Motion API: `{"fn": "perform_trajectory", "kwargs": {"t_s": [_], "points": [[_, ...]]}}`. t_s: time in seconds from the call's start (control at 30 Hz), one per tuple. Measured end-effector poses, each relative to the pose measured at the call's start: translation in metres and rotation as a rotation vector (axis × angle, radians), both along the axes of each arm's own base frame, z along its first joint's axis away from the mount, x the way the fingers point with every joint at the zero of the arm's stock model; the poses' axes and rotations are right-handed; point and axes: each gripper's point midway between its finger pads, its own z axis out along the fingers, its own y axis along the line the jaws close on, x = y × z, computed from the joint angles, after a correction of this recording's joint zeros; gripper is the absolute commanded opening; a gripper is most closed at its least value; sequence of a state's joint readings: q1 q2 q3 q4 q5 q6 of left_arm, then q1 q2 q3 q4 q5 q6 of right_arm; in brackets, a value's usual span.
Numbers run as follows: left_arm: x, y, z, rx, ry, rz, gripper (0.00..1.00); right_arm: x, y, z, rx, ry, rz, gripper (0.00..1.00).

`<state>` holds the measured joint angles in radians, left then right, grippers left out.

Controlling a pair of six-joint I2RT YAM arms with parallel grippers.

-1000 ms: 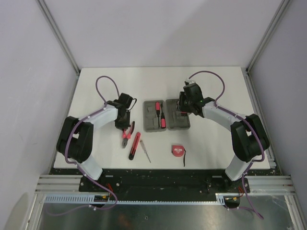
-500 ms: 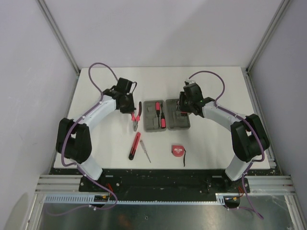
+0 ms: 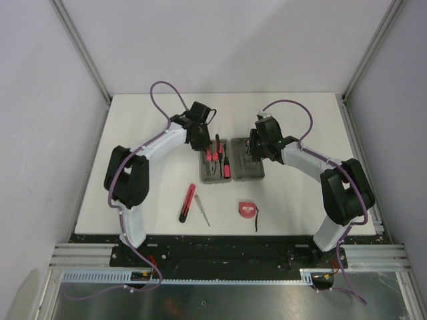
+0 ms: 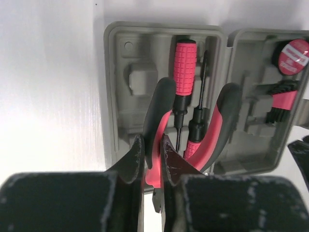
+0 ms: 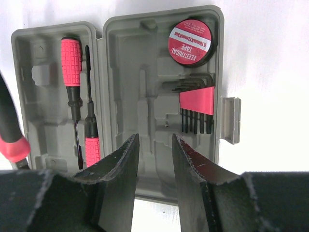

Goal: Pack the tool kit

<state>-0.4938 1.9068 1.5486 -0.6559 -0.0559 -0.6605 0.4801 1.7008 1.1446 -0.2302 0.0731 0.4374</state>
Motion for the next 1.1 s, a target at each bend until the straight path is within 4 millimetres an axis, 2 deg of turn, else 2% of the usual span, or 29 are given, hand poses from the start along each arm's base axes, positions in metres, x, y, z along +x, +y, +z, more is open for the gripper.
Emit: {"fn": "perform_trajectory", "kwargs": {"t_s": [0.13,0.47,0.97,1.03,1.1], "points": [[0.002,-0.003,-0.014,0.040,0.017,0.007,0.00,0.000,0.000,0.000,0.001,0.002,0.000,0.38],[0.012,0.007,-0.020,0.109,-0.011,0.055,0.00,-0.001,-0.001,-0.002,0.004,0.006,-0.007,0.38],[0.010,0.011,-0.050,0.170,0.035,0.048,0.00,-0.004,-0.006,-0.008,-0.004,0.022,-0.013,0.37],[0.010,0.011,-0.052,0.172,0.039,0.048,0.04,-0.003,-0.006,-0.008,-0.004,0.022,-0.014,0.38],[0.009,0.011,-0.054,0.173,0.041,0.047,0.13,-0.003,-0.006,-0.008,-0.004,0.022,-0.015,0.37]]}}
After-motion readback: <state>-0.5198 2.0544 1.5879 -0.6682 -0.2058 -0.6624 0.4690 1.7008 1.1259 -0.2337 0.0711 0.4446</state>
